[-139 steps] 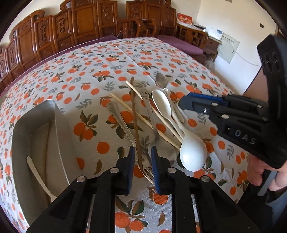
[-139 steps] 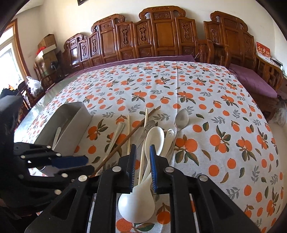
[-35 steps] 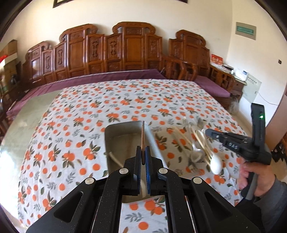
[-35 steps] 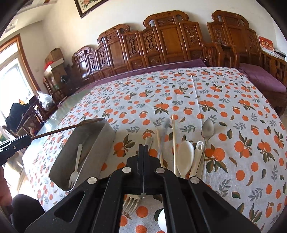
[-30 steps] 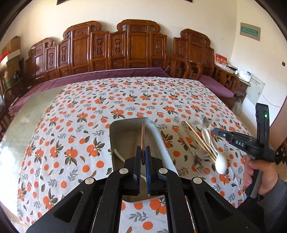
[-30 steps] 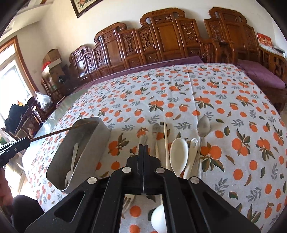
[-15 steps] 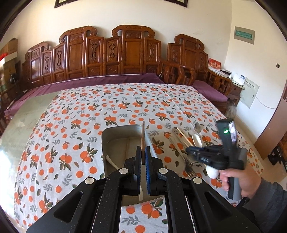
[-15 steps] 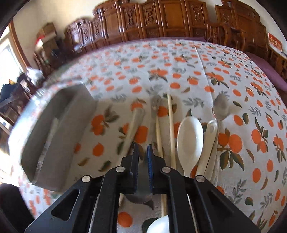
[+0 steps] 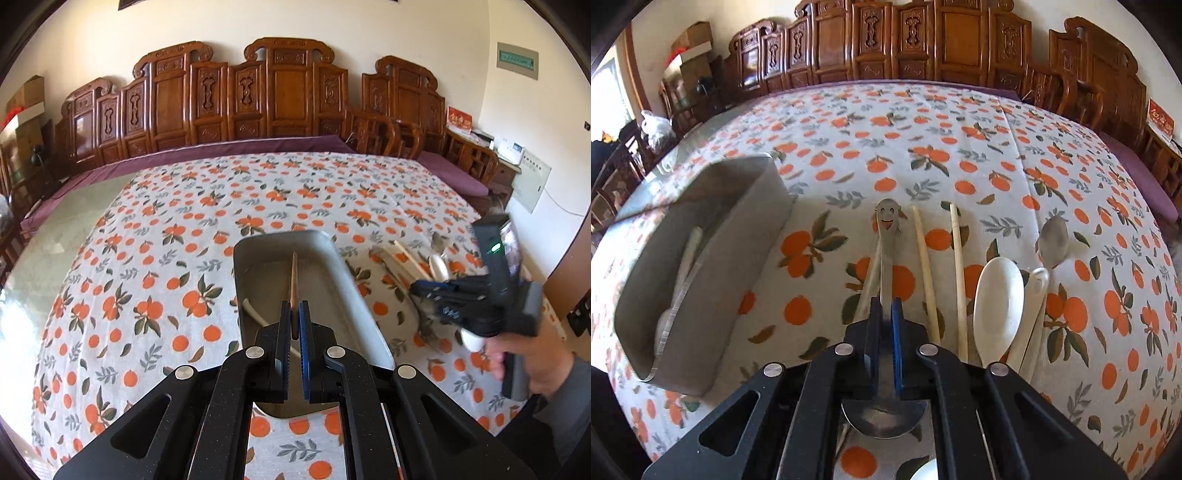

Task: Organize utensils
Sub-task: 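Lower the chopstick into the tray and open the left tool, then lower the smiley metal spoon into the tray with the right tool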

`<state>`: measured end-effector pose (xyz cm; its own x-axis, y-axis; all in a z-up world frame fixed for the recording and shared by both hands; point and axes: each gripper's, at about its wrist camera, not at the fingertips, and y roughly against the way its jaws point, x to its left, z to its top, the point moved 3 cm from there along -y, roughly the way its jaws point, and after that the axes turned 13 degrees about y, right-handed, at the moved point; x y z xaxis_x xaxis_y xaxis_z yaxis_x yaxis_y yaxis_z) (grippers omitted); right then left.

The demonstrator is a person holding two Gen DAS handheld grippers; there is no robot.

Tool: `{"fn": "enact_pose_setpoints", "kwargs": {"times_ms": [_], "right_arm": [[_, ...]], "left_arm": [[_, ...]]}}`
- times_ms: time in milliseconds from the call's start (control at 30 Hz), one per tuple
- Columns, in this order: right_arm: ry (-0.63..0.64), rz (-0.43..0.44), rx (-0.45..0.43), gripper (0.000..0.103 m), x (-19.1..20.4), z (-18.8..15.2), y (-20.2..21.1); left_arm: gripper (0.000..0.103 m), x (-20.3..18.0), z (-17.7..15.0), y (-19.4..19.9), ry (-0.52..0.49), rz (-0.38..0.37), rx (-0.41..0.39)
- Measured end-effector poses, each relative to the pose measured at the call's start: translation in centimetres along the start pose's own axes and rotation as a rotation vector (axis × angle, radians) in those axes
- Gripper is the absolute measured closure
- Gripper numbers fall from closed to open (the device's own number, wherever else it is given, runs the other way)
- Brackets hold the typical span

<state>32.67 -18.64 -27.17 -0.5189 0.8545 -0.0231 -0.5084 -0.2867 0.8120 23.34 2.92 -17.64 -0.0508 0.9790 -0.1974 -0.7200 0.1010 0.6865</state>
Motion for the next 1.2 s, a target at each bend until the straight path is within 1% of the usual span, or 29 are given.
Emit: {"fn": "enact_pose_setpoints", "kwargs": {"times_ms": [267,400,533,733,967,1200], "right_arm": [[-0.02,0.042,-0.07,0.096,0.6,0.4,3.1],[-0.007,0.062,-0.099,0.096,1.4,0.9,4.5],[0.02,0.081,-0.119,0.096,2.9,1.3,5.8],[0.057,0.114,-0.138,0.096,5.6,2.8,6.9],[0.073,0.182,-0.143,0.096,9.5,4.8,6.3],[0.095,0.21,-0.103,0.096,12.7,6.3,3.8]], "left_arm": [[0.1,0.1,-1.2,-1.7,-0.017,0.028,0.024],[0.099,0.4,-1.4,-2.2,-0.007,0.026,0.057],[0.099,1.0,-1.5,-2.3,0.021,0.005,0.075],[0.099,1.6,-1.0,-1.5,0.039,-0.018,0.059],[0.099,3.1,-0.4,-0.8,0.066,-0.014,0.043],[0.099,5.2,0.1,-0.4,0.093,0.018,0.028]]}}
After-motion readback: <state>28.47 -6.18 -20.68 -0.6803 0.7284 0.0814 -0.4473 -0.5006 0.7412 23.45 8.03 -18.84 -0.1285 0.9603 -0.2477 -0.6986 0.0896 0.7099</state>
